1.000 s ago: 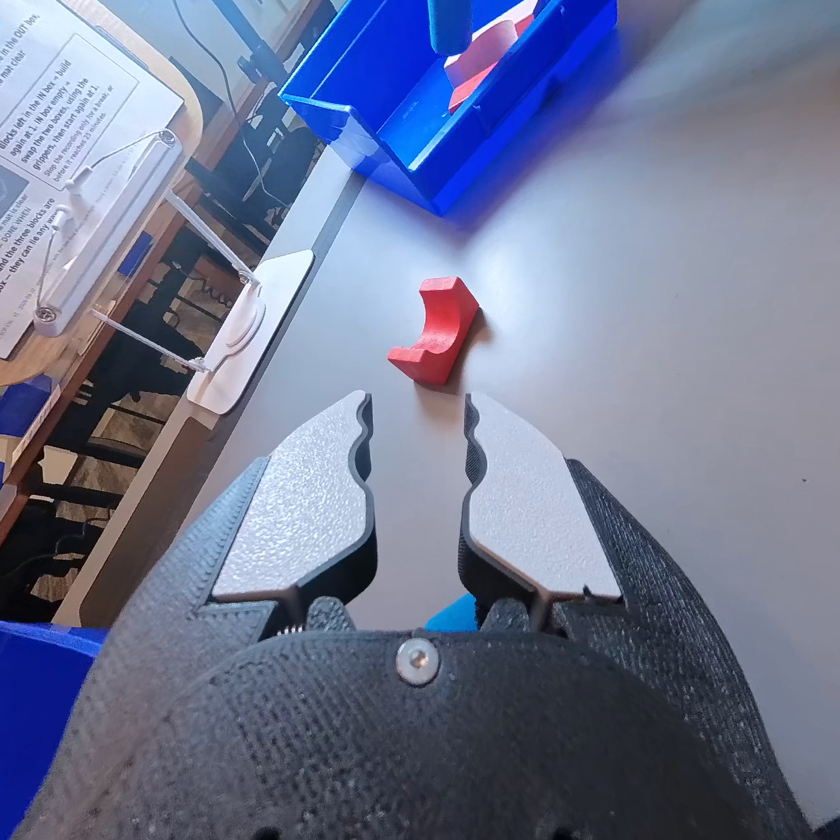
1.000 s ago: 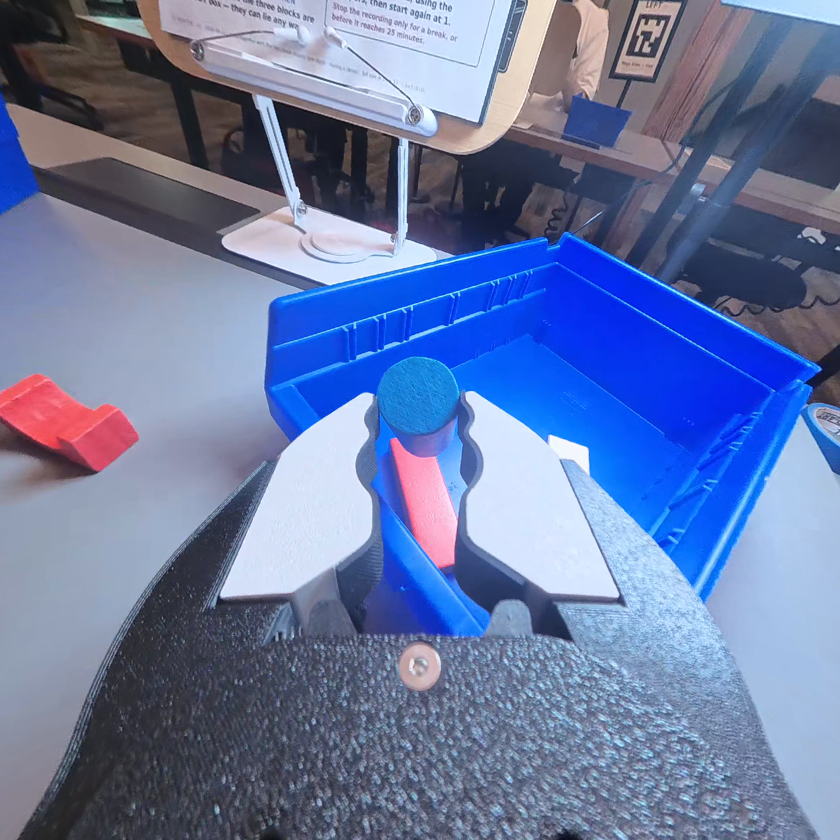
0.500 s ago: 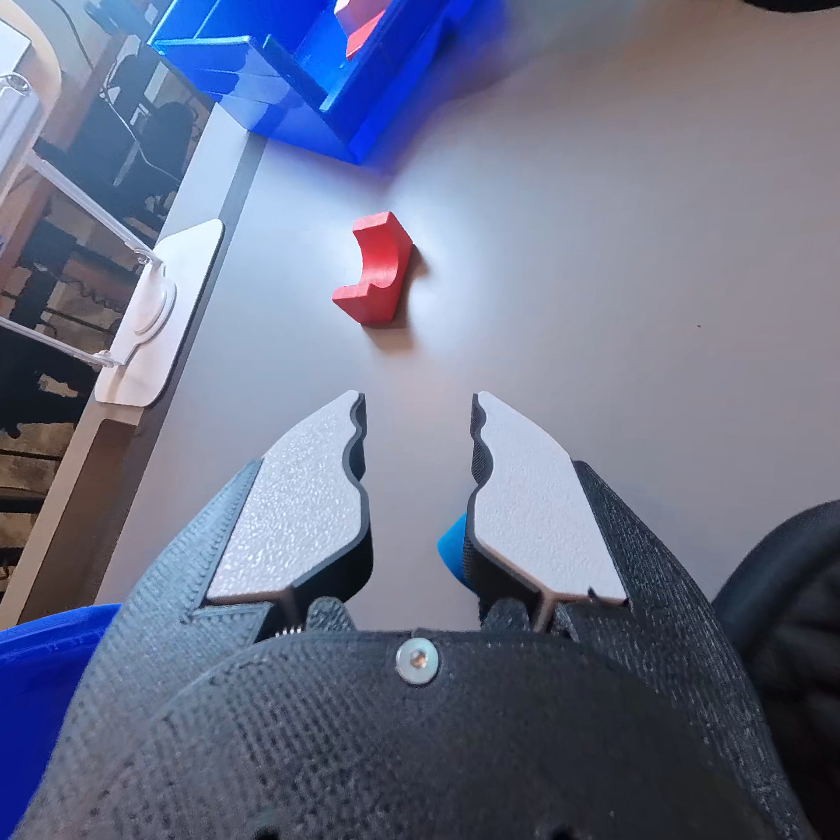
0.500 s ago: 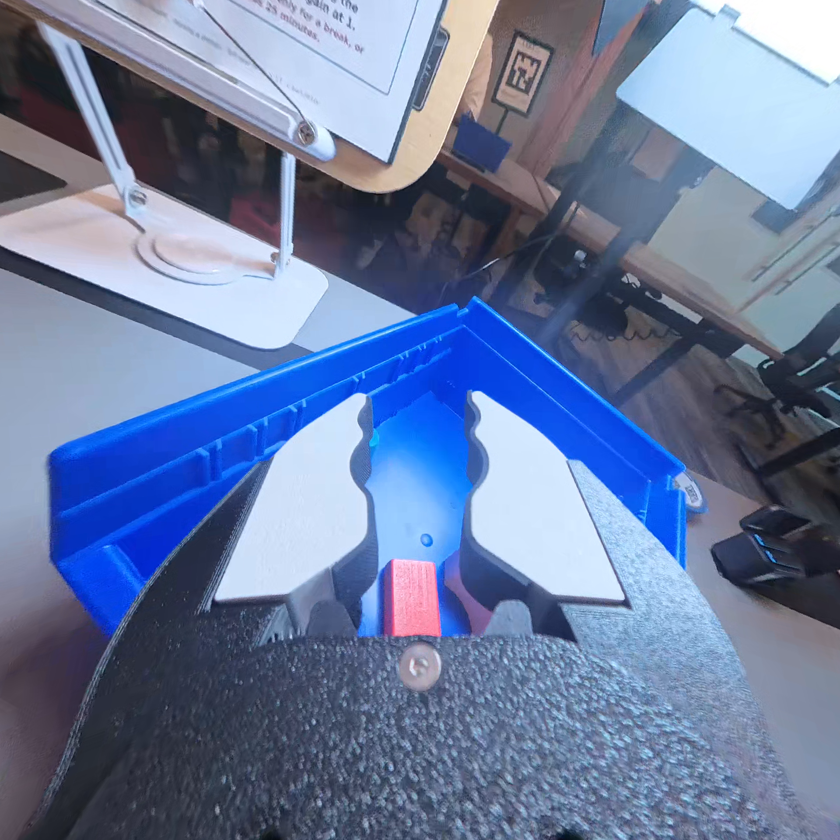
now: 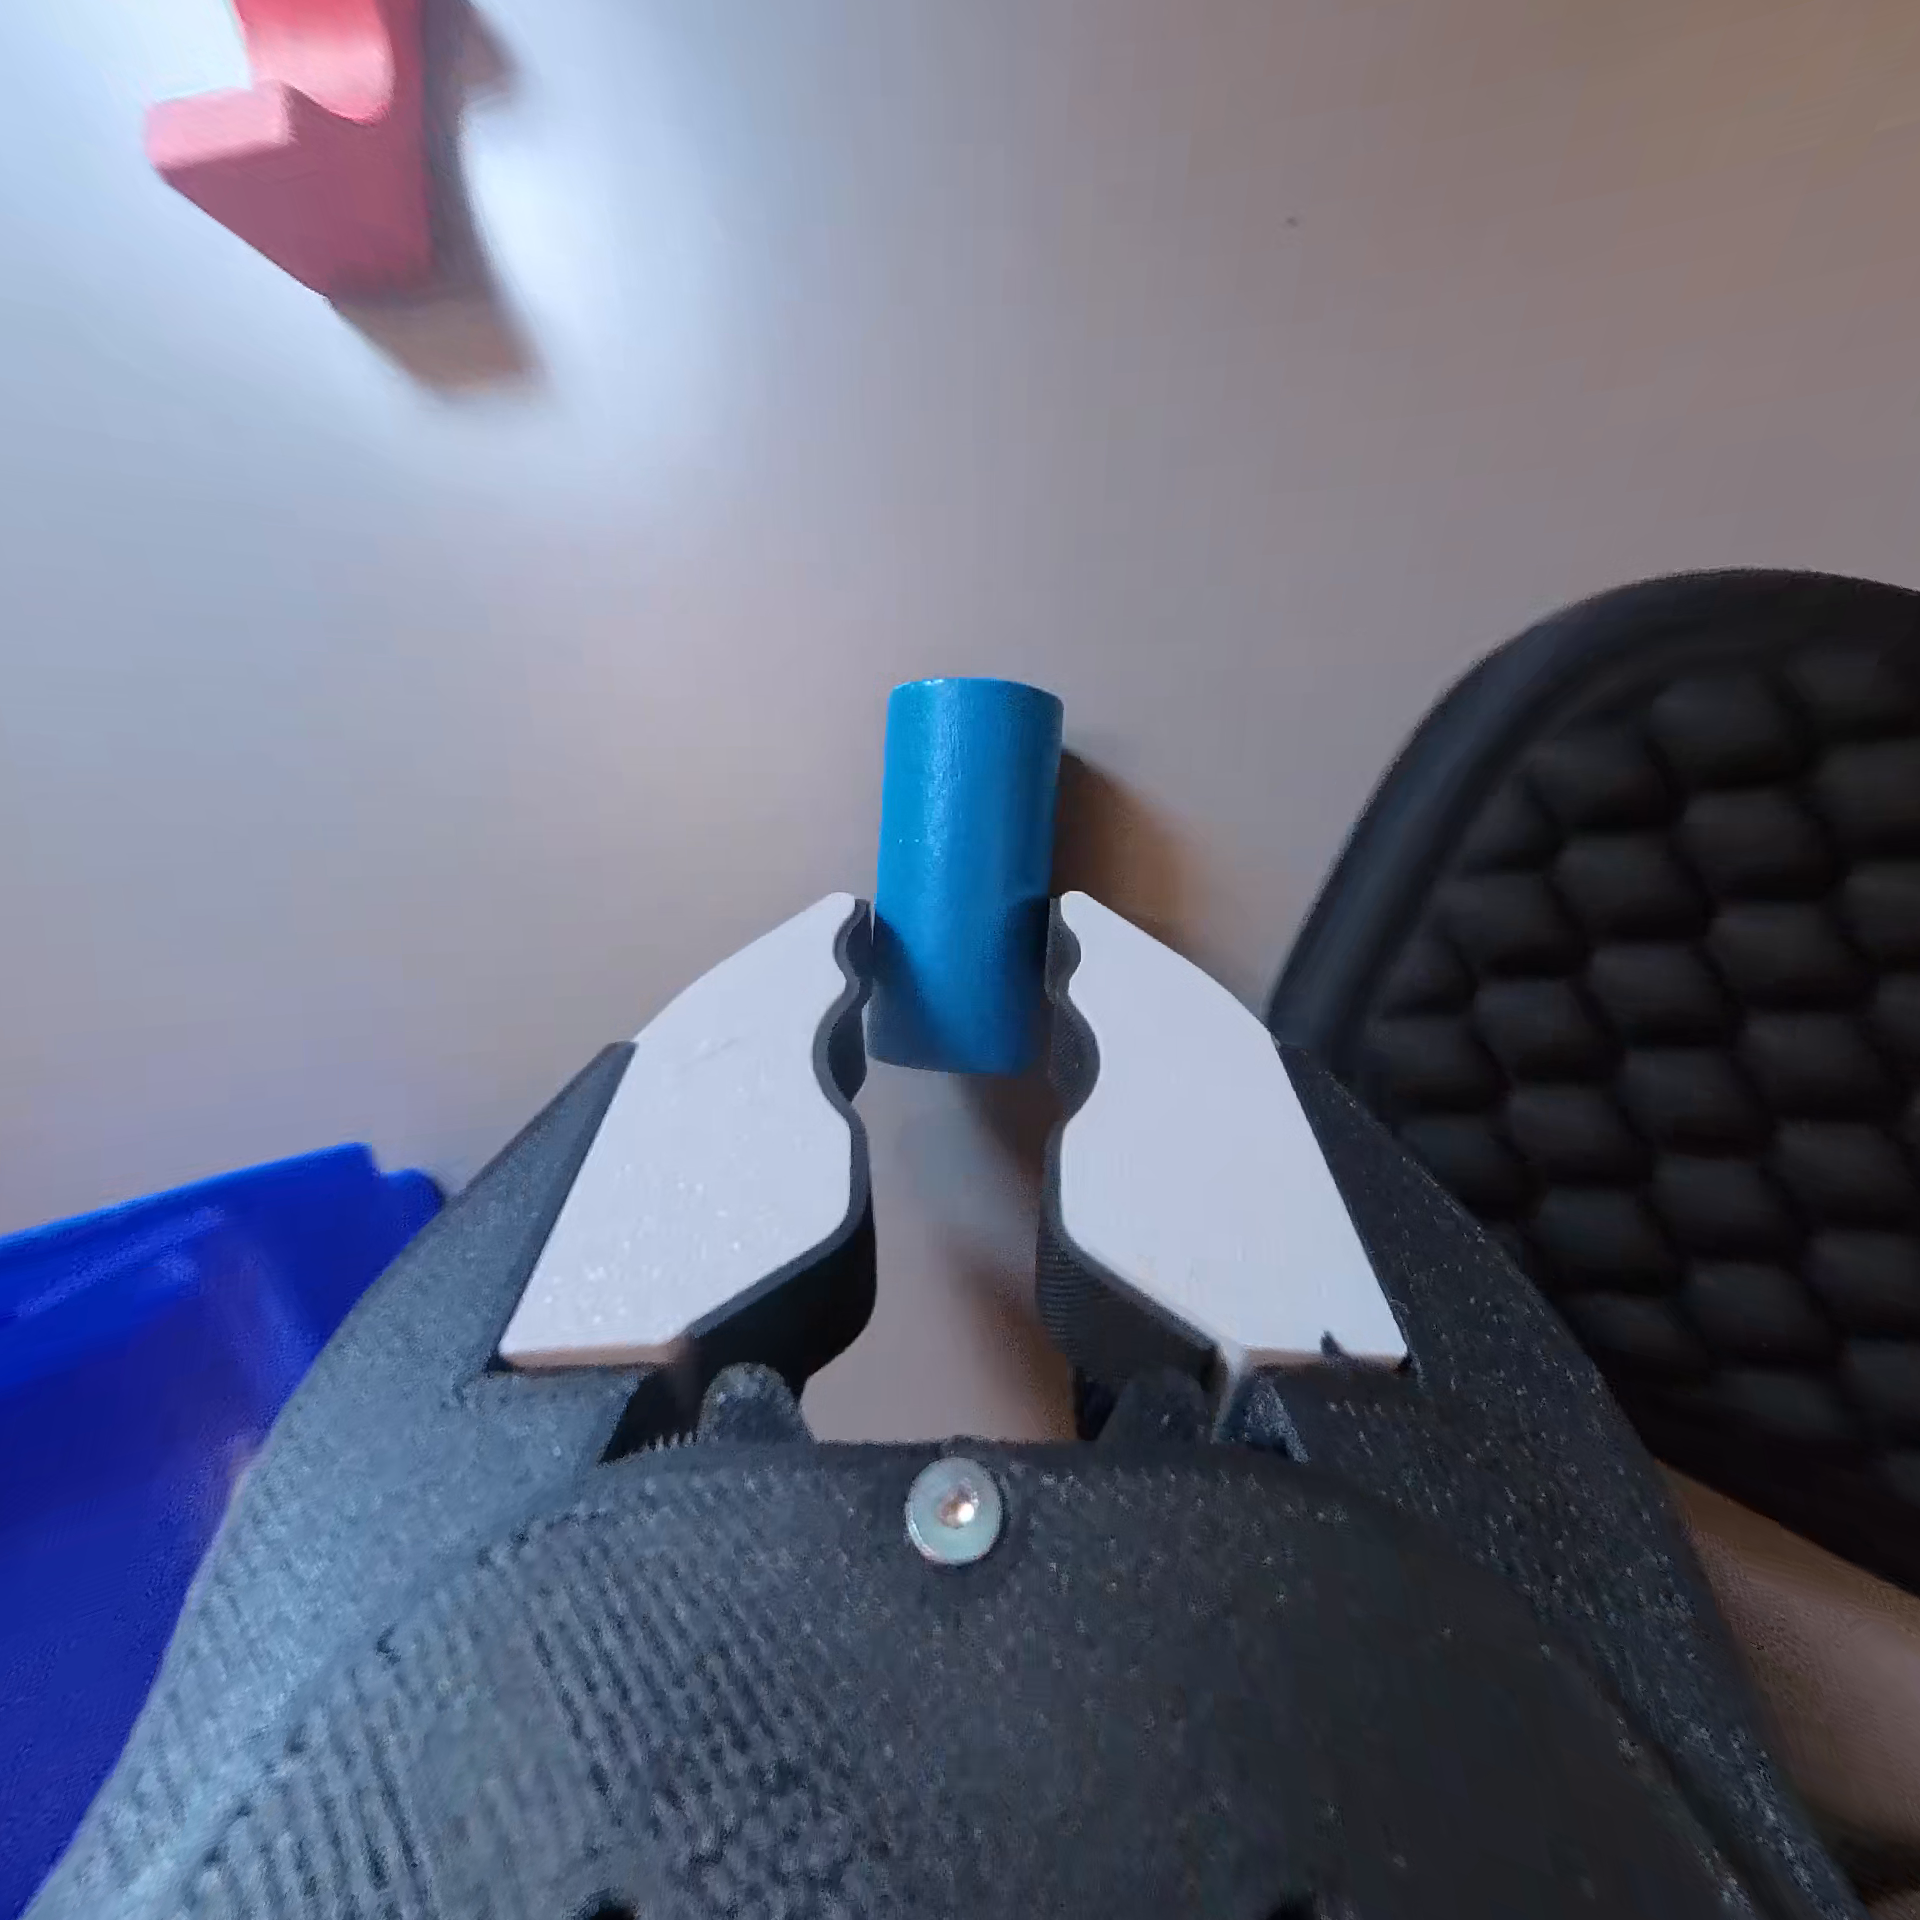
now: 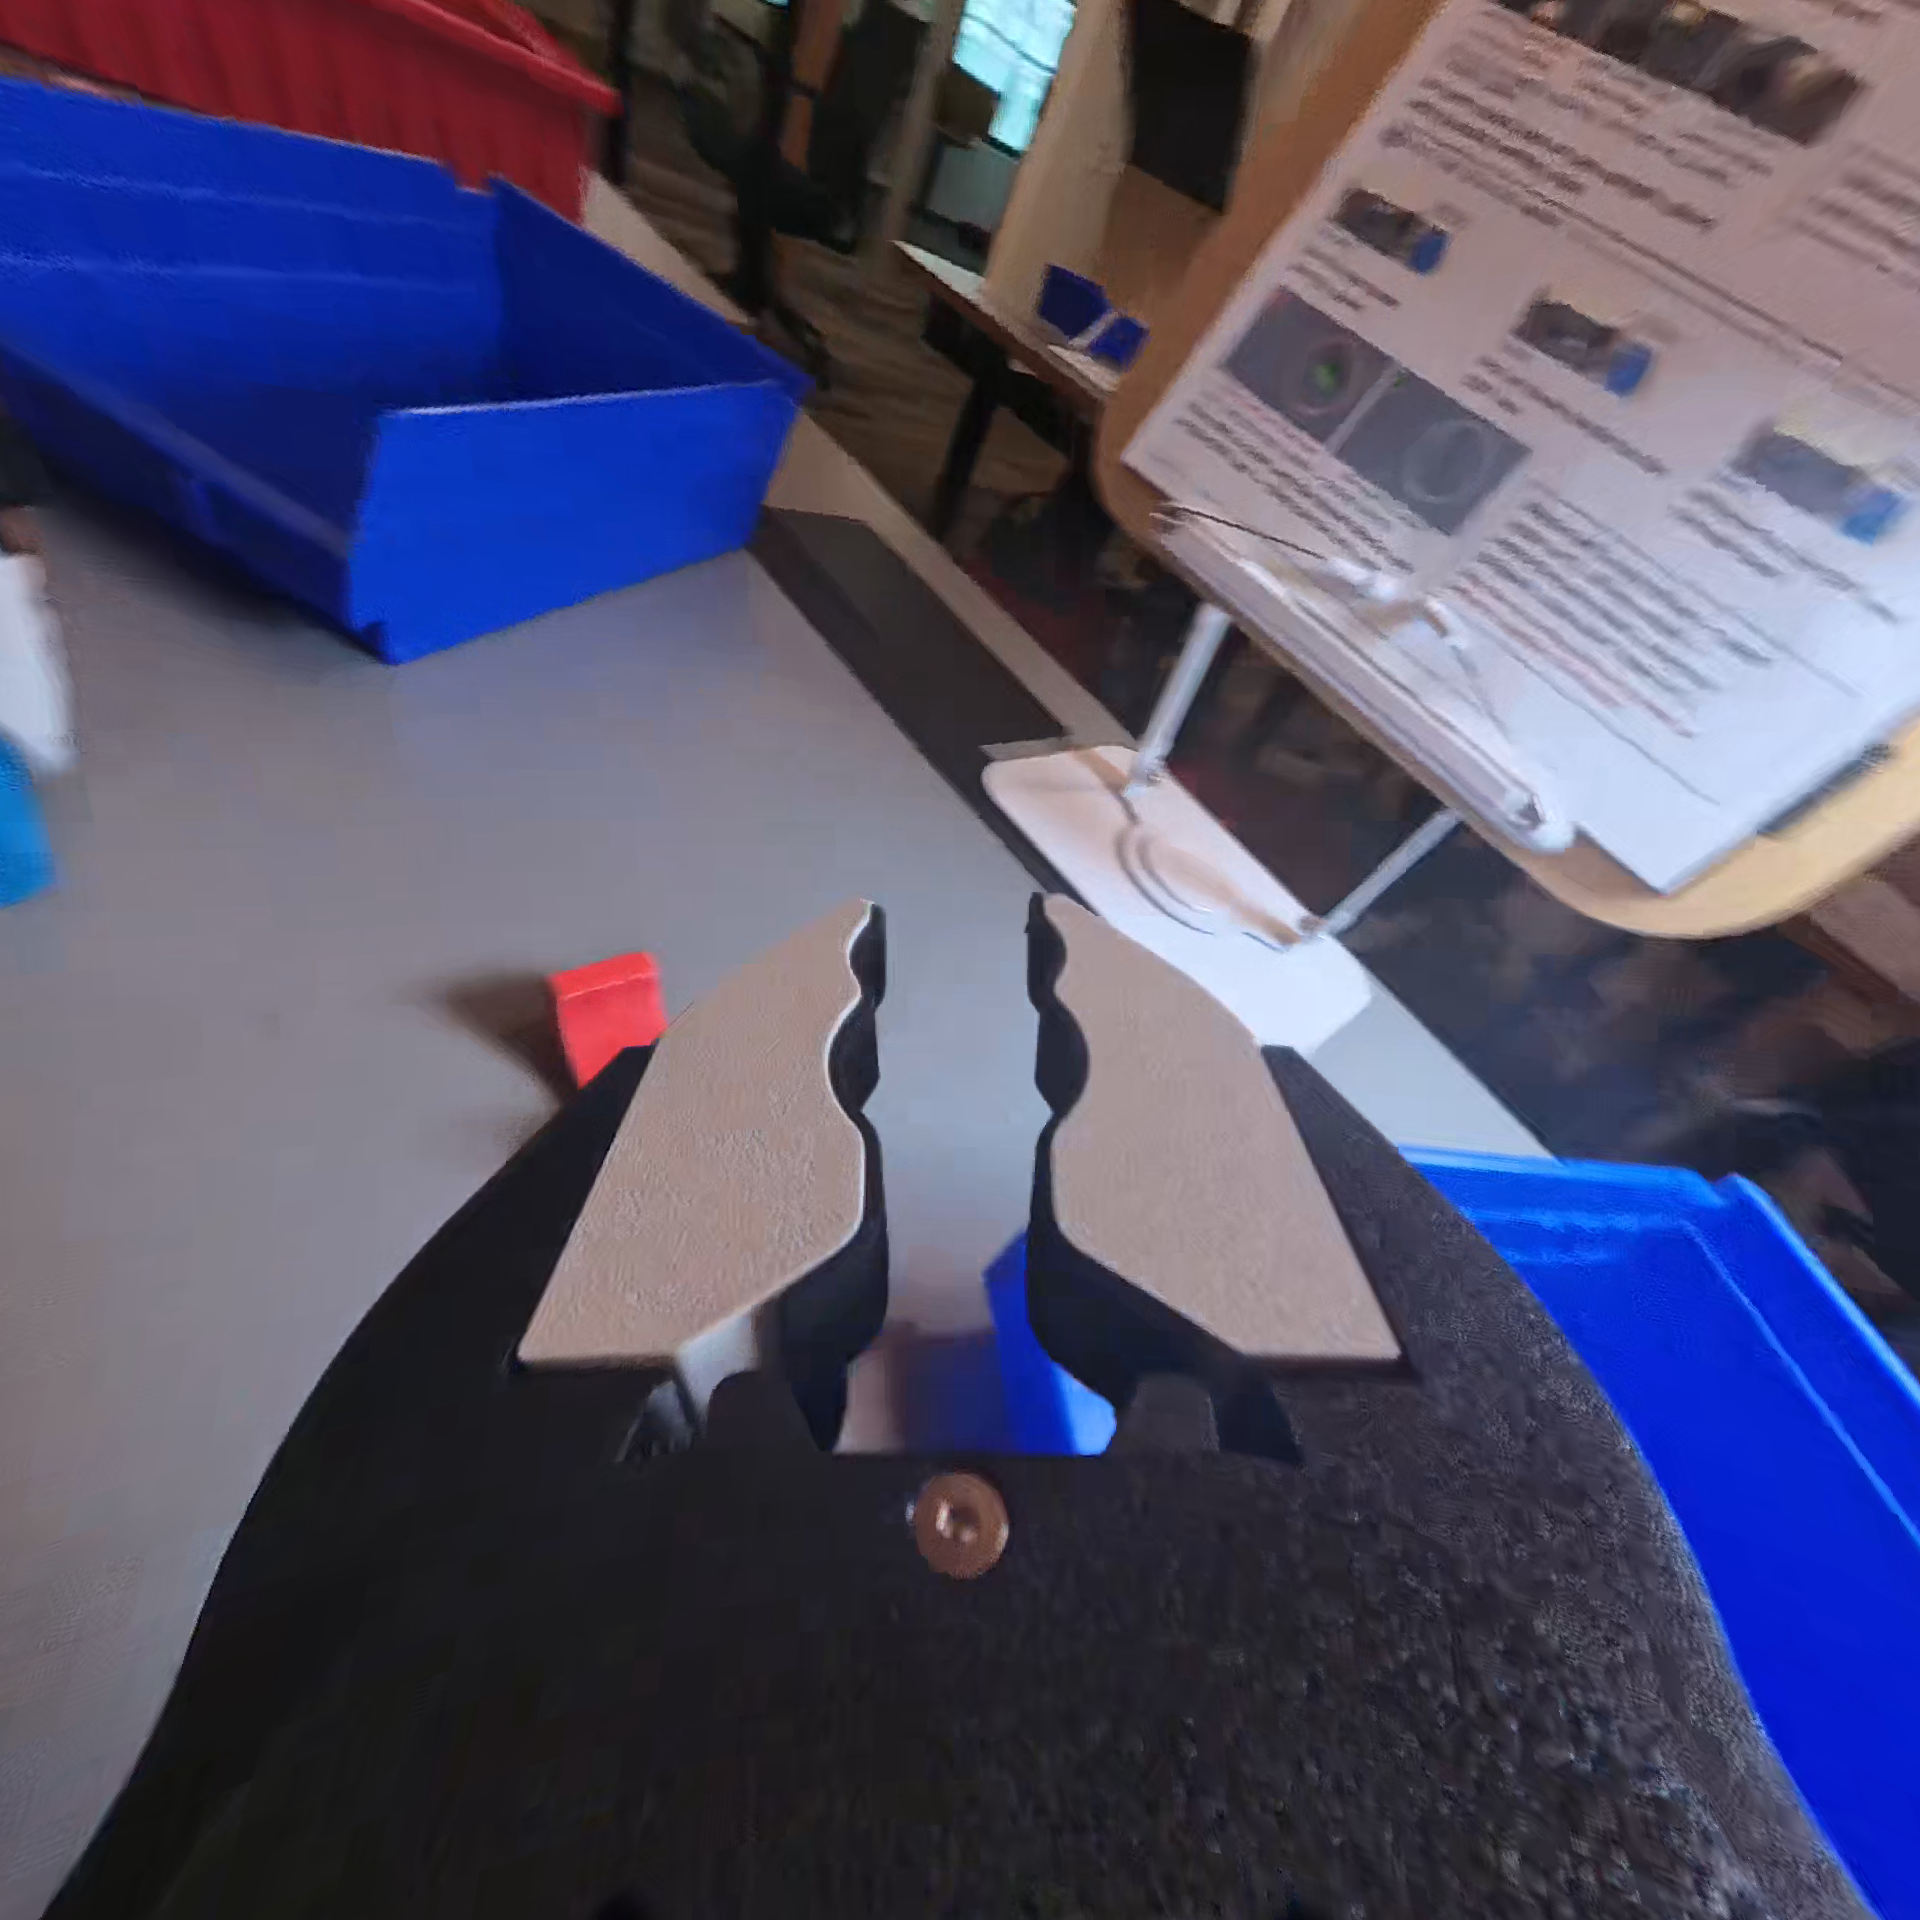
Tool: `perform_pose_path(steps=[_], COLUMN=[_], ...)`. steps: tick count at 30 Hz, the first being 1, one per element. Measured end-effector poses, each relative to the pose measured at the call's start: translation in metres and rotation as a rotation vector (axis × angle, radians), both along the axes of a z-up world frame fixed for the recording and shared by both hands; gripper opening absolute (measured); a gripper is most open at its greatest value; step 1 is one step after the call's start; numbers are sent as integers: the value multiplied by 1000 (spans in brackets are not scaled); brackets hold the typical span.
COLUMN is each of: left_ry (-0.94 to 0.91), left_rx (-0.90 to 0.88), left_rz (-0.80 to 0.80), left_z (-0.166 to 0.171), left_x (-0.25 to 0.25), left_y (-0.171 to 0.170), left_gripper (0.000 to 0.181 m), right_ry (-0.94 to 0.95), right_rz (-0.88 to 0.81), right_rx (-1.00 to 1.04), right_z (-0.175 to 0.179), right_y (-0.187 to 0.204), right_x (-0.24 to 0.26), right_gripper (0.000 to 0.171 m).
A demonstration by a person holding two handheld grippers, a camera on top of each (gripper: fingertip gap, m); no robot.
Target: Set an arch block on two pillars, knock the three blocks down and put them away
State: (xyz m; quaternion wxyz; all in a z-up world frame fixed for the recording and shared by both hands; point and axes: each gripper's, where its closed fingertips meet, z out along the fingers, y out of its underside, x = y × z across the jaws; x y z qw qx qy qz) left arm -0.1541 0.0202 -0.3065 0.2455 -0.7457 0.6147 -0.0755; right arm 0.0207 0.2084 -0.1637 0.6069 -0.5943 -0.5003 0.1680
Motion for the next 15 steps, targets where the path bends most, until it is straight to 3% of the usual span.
perform_pose_path(steps=[2, 4, 8, 10, 13, 15], left_ry=[-90, -239, -455, -475, -534, -524], left_rx=[95, 186, 216, 237, 236, 267], left_rz=[0, 30, 21, 26, -5, 0], left_z=[13, 34, 55, 55, 56, 54], left_x=[17, 39, 74, 84, 101, 101], left_y=[13, 27, 27, 28, 21, 24], left_gripper=[32, 32, 32, 32, 32, 31], right_ry=[-58, -94, -201, -222, -306, -337], right_rz=[253, 500, 637, 664, 659, 633], right_rx=[-102, -234, -182, -152, -85, -32], right_z=[-16, -29, -51, -58, -72, -77], right_y=[-47, -100, -153, -170, -177, -171], right_x=[-26, -45, -71, -81, -84, -81], right_gripper=[28, 49, 65, 57, 21, 16])
